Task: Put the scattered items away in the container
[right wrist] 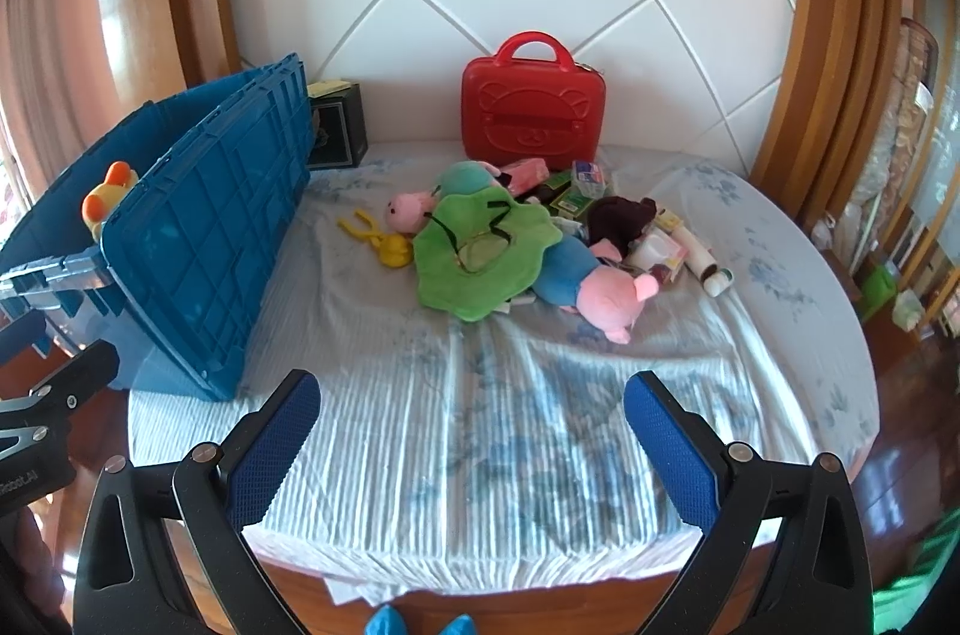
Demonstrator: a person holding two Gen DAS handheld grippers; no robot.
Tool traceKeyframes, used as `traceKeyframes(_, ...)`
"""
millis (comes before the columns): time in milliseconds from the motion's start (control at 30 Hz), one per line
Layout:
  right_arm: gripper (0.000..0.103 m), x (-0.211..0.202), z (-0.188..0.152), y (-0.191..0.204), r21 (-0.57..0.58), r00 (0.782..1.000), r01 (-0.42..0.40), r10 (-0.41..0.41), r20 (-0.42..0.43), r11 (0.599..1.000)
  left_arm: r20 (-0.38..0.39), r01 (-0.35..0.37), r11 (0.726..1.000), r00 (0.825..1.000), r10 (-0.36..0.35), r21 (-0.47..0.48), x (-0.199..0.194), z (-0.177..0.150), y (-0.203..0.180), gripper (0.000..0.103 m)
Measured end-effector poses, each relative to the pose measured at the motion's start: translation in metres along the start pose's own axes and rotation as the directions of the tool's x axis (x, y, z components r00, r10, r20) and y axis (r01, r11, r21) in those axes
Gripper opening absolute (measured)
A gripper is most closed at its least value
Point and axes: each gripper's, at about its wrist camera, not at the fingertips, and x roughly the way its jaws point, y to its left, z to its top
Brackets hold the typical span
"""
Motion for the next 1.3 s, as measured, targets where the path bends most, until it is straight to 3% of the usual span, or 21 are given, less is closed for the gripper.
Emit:
traceKeyframes(400,0.103,-0.001,0.002,0.007,0.002,1.000,0.012,-0.012,-0.006,1.000,-0.004,0.010,1.000,1.000,-0.010,0.002,0.004,0.000,0.008,0.103)
traceKeyframes(867,0.103,0.010,-0.007,0.017,0.043,0.998,0.069,-0.068,-0.016,0.997,-0.016,0.092,0.993,0.996,-0.091,0.070,0.032,0.005,0.002,0.103)
traceKeyframes(1100,0.103,0.032,-0.008,-0.016,0.085,0.993,0.100,-0.094,-0.066,0.991,-0.085,0.142,0.988,0.987,-0.136,0.060,0.071,0.011,-0.026,0.103)
traceKeyframes(1300,0.103,0.087,-0.005,-0.073,0.083,0.985,0.102,-0.089,-0.148,0.991,-0.217,0.132,0.991,0.967,-0.133,-0.016,0.145,0.009,-0.064,0.103)
